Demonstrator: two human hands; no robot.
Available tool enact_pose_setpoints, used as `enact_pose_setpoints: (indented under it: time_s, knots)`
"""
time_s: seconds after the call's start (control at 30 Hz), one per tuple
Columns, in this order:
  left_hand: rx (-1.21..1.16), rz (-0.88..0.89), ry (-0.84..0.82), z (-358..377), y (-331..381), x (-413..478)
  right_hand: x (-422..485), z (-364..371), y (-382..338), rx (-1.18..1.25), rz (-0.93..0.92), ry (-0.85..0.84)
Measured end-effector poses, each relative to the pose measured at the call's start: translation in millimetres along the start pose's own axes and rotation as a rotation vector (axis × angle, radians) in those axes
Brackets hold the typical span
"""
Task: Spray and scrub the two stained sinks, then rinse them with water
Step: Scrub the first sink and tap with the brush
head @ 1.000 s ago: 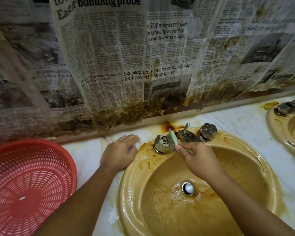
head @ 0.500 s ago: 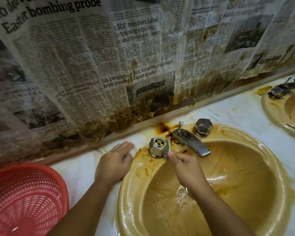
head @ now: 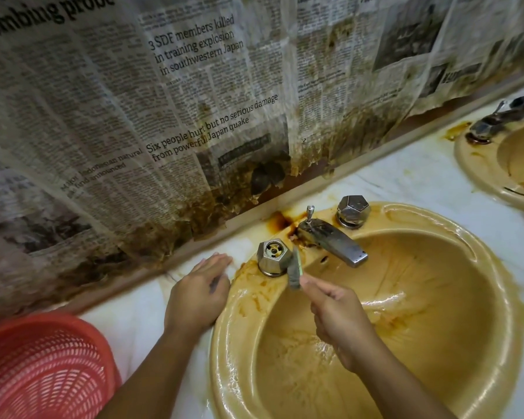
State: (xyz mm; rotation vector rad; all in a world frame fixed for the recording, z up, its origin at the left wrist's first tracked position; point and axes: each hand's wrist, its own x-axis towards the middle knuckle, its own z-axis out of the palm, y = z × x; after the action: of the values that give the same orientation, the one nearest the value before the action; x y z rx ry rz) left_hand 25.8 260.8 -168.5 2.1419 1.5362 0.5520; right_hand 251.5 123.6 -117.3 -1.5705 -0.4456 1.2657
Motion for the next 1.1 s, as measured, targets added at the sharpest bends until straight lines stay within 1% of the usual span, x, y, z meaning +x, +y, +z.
enact_pose_setpoints:
  time_s: [0.1, 0.17, 0.23, 0.3, 0.4, 0.5, 0.6, 0.73, 0.9, 1.0, 1.1]
  knots:
    - [0.003, -0.004, 0.0, -2, 3, -1, 1, 6, -5, -0.023, -0.072, 0.059]
    - [0.007, 0.001, -0.004, -2, 3, -1, 2, 9, -10, -0.048, -0.182, 0.098]
    - [0.004, 0.001, -0.004, -3, 4, -1, 0, 11, -14, -0.163, -0.303, 0.113]
    - [0.001, 0.0, -0.002, -3, 5, -1, 0, 10, -22, -0.365, -0.383, 0.122]
    - [-0.004, -0.006, -0.005, -2, 4, -1, 5, 6, -52, -0.759, -0.43, 0.117]
    - [-0.004, -0.008, -0.002, -2, 3, -1, 9, 8, -95, -1.142, -0.423, 0.043]
    - [-0.004, -0.01, 0.001, -3, 4, -2, 15, 15, -131, -1.363, -0.403, -0.078]
    - [0.005, -0.008, 0.001, -4, 6, -3, 46, 27, -166, -1.445, -0.296, -0.279]
    - [0.015, -0.005, -0.007, -2, 3, -1, 88, 35, -172, -1.509, -0.218, -0.403]
    - [0.006, 0.0, -0.002, 0, -1, -1, 92, 29, -181, -1.435, -0.074, -0.503]
    - [0.008, -0.001, 0.005, 0, -1, -1, 95, 20, -197, -1.34, -0.01, -0.59]
